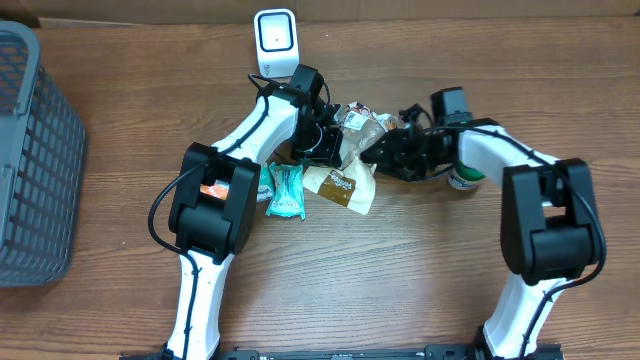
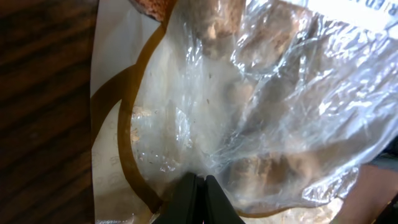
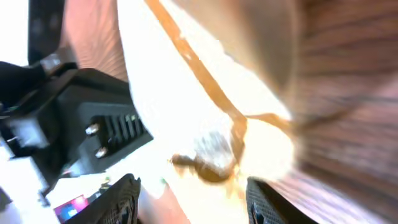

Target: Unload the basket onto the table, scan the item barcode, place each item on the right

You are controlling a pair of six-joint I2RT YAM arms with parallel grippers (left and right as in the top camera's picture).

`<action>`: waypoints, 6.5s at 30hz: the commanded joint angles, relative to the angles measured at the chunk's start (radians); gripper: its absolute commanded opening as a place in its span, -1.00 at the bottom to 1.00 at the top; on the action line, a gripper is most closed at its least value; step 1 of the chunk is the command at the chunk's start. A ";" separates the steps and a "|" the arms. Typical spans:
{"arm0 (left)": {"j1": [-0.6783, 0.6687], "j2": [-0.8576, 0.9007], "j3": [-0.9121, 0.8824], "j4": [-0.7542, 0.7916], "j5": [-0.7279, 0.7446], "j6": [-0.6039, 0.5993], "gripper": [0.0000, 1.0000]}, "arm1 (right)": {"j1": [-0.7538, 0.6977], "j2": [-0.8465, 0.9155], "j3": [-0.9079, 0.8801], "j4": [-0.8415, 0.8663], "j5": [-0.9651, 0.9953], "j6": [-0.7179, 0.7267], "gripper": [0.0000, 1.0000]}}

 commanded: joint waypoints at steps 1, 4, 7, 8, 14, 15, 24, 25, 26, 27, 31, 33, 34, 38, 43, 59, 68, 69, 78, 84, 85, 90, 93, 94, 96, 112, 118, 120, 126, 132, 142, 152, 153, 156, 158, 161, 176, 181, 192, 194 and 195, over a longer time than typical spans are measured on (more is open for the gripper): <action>-0.001 0.082 -0.026 -0.015 -0.053 -0.022 -0.91 | -0.047 0.018 -0.013 -0.011 -0.090 -0.072 0.08; -0.001 0.082 -0.026 -0.015 -0.016 -0.021 -0.91 | -0.053 0.018 -0.013 -0.002 -0.035 -0.074 0.14; -0.001 0.082 -0.026 -0.015 0.008 -0.021 -0.92 | -0.037 0.024 -0.021 0.032 0.015 -0.069 0.19; -0.001 0.082 -0.026 -0.015 0.008 -0.021 -0.92 | -0.030 0.029 -0.024 0.046 0.015 -0.064 0.20; -0.001 0.082 -0.026 -0.020 0.008 -0.021 -0.92 | 0.031 0.073 -0.043 0.131 0.091 0.042 0.21; -0.001 0.082 -0.026 -0.021 0.008 -0.021 -0.91 | 0.041 0.077 -0.044 0.142 0.090 0.045 0.21; -0.001 0.082 -0.026 -0.034 0.008 -0.021 -0.92 | 0.085 0.081 -0.043 0.238 0.010 0.066 -0.34; -0.001 0.082 -0.026 -0.034 0.008 -0.021 -0.91 | 0.085 0.081 -0.043 0.238 0.010 0.066 -0.46; -0.001 0.082 -0.026 -0.034 0.008 -0.021 -0.91 | 0.084 0.081 -0.043 0.236 0.011 0.066 -0.58; -0.001 0.082 -0.026 -0.034 0.008 -0.021 -0.92 | 0.083 0.081 -0.043 0.233 0.014 0.066 -0.64; 0.001 0.082 -0.026 -0.034 0.007 -0.020 -0.92 | 0.083 0.081 -0.043 0.230 0.014 0.063 -0.79; 0.008 0.082 -0.023 -0.035 0.006 -0.019 -0.92 | 0.083 0.081 -0.043 0.226 0.014 0.063 -0.81; 0.014 0.079 -0.016 -0.043 0.007 -0.010 -0.91 | 0.083 0.081 -0.043 0.223 0.013 0.063 -0.85; 0.053 0.045 0.036 -0.116 0.006 0.034 -0.91 | 0.075 0.074 -0.042 0.190 0.013 0.057 -0.92; 0.118 -0.112 0.127 -0.225 -0.003 0.109 -0.92 | 0.056 0.002 -0.040 0.112 0.006 -0.027 -0.92; 0.396 -0.604 0.233 -0.560 -0.233 0.167 -0.92 | 0.051 -0.347 0.077 -0.392 -0.109 -0.459 -0.92; 0.699 -0.603 0.230 -0.652 -0.236 0.262 -0.63 | 0.112 -0.401 0.169 -0.476 -0.207 -0.483 -0.92; 0.717 -0.603 0.230 -0.651 -0.236 0.268 -0.48 | 0.123 -0.401 0.190 -0.483 -0.206 -0.473 -0.92; 0.784 -0.603 0.230 -0.643 -0.244 0.269 0.99 | 0.232 -0.401 0.531 -0.496 -0.093 -0.263 -0.93; 0.783 -0.603 0.230 -0.644 -0.268 0.269 0.99 | 0.278 -0.401 0.676 -0.481 0.299 -0.177 -0.93; 0.783 -0.603 0.230 -0.642 -0.285 0.268 0.99 | 0.291 -0.401 0.678 -0.463 0.389 -0.177 -0.93; 0.784 -0.603 0.230 -0.642 -0.311 0.268 0.99 | 0.388 -0.346 0.676 -0.313 0.911 -0.288 -0.92; 0.783 -0.603 0.230 -0.643 -0.311 0.268 0.99 | 0.432 -0.262 0.676 -0.183 1.113 -0.397 -0.92; 0.783 -0.603 0.230 -0.643 -0.311 0.269 0.99 | 0.438 -0.237 0.676 -0.145 1.144 -0.432 -0.92; 0.783 -0.603 0.230 -0.643 -0.311 0.268 0.99 | 0.446 -0.178 0.676 -0.055 1.193 -0.521 -0.92; 0.783 -0.603 0.230 -0.643 -0.311 0.268 0.99 | 0.450 0.319 0.676 0.687 1.418 -1.257 -0.92; 0.783 -0.603 0.230 -0.643 -0.311 0.268 0.99 | 0.453 0.377 0.676 0.756 1.415 -1.281 -0.92; 0.783 -0.603 0.230 -0.642 -0.311 0.268 0.99 | 0.454 0.380 0.676 0.756 1.412 -1.281 -0.92; 0.783 -0.603 0.230 -0.642 -0.311 0.269 0.99 | 0.455 0.380 0.676 0.756 1.413 -1.281 -0.92; 0.783 -0.603 0.230 -0.643 -0.311 0.268 0.99 | 0.472 0.380 0.676 0.756 1.413 -1.282 -0.92; 0.783 -0.603 0.230 -0.643 -0.311 0.269 0.99 | 0.485 0.380 0.676 0.756 1.432 -1.282 -0.92; 0.783 -0.603 0.230 -0.643 -0.311 0.268 0.99 | 0.486 0.345 0.677 0.760 1.492 -1.281 -0.92; 0.783 -0.603 0.230 -0.642 -0.311 0.268 0.99 | 0.486 0.332 0.677 0.760 1.492 -1.281 -0.92; 0.783 -0.603 0.230 -0.642 -0.311 0.268 0.99 | 0.485 0.269 0.677 0.757 1.498 -1.273 -0.92; 0.783 -0.603 0.230 -0.643 -0.311 0.268 0.99 | 0.485 0.226 0.677 0.727 1.503 -1.234 -0.92; 0.783 -0.603 0.230 -0.642 -0.311 0.268 0.99 | 0.485 0.139 0.677 0.602 1.493 -1.085 -0.92; 0.783 -0.603 0.230 -0.643 -0.311 0.268 0.99 | 0.430 -0.184 0.666 -0.581 0.993 -0.090 -0.92; 0.783 -0.603 0.230 -0.642 -0.311 0.268 0.99 | 0.389 -0.182 0.557 -0.772 1.035 -0.090 -0.92; 0.783 -0.603 0.230 -0.642 -0.311 0.268 1.00 | 0.182 -0.182 0.304 -0.723 1.156 -0.092 -0.92; 0.783 -0.603 0.230 -0.643 -0.311 0.268 0.99 | 0.141 -0.182 0.270 -0.705 1.163 -0.095 -0.92; 0.783 -0.603 0.230 -0.642 -0.311 0.268 0.99 | 0.119 -0.182 0.258 -0.702 1.167 -0.095 -0.92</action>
